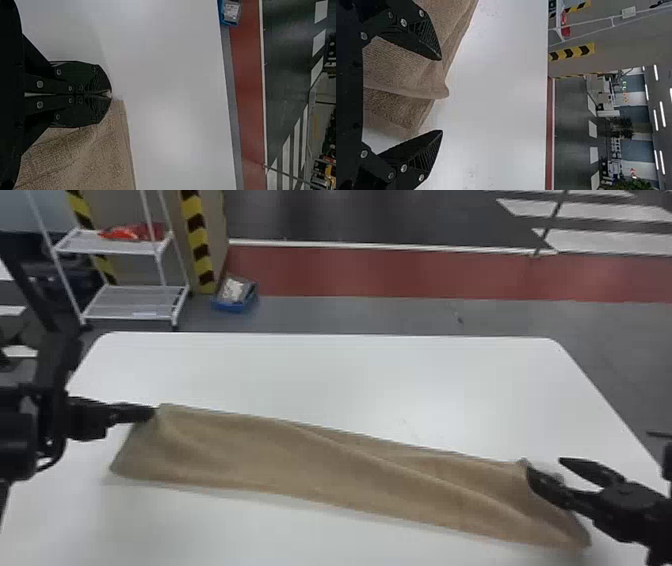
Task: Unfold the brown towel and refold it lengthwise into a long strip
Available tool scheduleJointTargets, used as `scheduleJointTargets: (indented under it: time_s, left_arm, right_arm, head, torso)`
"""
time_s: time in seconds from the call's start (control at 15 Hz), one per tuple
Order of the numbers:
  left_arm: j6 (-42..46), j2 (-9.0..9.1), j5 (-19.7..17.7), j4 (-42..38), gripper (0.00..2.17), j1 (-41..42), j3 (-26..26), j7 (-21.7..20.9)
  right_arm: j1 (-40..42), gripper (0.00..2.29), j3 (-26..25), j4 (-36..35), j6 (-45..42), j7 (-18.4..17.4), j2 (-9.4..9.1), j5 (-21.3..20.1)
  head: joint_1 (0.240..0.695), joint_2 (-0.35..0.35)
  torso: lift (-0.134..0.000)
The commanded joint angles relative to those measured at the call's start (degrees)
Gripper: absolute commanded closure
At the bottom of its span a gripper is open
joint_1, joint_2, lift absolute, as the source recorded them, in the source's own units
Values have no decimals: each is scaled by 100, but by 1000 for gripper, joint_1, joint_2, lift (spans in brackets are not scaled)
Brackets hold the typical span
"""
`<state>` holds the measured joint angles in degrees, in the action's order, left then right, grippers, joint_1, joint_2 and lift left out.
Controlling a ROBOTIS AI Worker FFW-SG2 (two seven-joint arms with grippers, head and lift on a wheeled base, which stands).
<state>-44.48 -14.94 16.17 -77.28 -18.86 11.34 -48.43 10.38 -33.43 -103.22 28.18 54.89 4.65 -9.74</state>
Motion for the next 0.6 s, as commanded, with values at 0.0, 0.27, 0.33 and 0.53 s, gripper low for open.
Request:
scheduleJointTargets:
  time_s: [0.0, 0.27, 0.33, 0.53]
  left_arm:
    - [5, 0, 0, -7, 2145, 14, 9, -8]
    - [5, -9, 0, -7, 2145, 14, 18, -8]
    - [5, -9, 0, -7, 2145, 14, 26, 0]
    - [40, -9, 0, -7, 2145, 14, 26, 0]
  right_arm:
    - [-220, 387, 267, 285, 26, -58, 36, -247]
    - [-255, 407, 364, 469, 26, -75, 80, -335]
    - [-229, 427, 364, 478, 8, -75, 98, -335]
    - [-141, 529, 346, 364, 8, -75, 89, -247]
  head:
    - [695, -52]
    - [695, -31]
    - [695, -30]
    - [695, -29]
  torso:
    - [-123]
    - [-123]
    - [-123]
    - [-123]
